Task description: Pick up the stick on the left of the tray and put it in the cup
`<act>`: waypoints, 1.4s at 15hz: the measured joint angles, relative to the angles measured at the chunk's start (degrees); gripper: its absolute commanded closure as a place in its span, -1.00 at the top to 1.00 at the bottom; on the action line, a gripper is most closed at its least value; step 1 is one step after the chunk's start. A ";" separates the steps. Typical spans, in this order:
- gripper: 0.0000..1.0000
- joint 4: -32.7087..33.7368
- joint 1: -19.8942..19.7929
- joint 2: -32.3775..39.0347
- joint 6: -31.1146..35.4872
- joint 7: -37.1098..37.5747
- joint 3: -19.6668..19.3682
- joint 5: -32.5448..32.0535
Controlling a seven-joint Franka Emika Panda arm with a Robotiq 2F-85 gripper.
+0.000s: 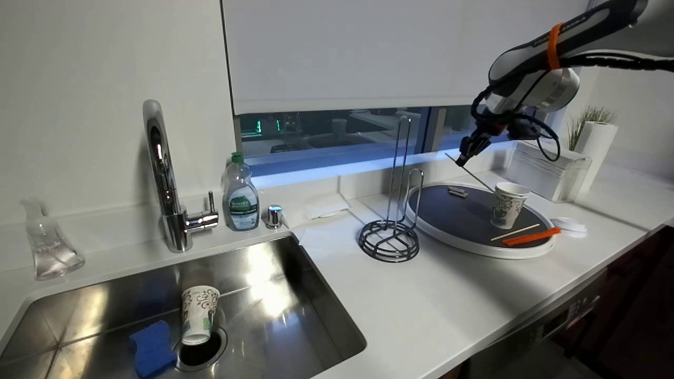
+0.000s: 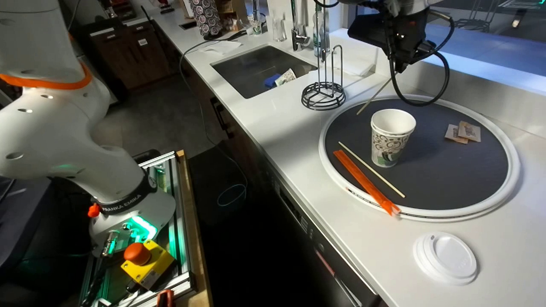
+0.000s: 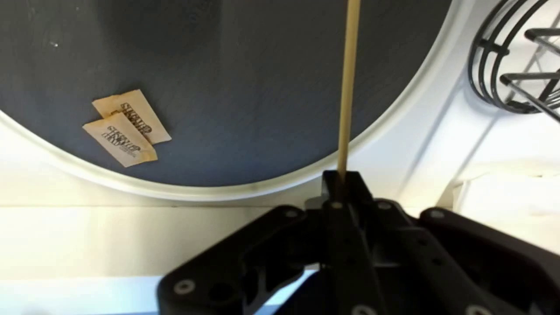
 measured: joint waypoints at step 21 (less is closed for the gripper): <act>-0.97 -15.78 -0.51 -14.08 3.79 -43.06 -11.41 52.94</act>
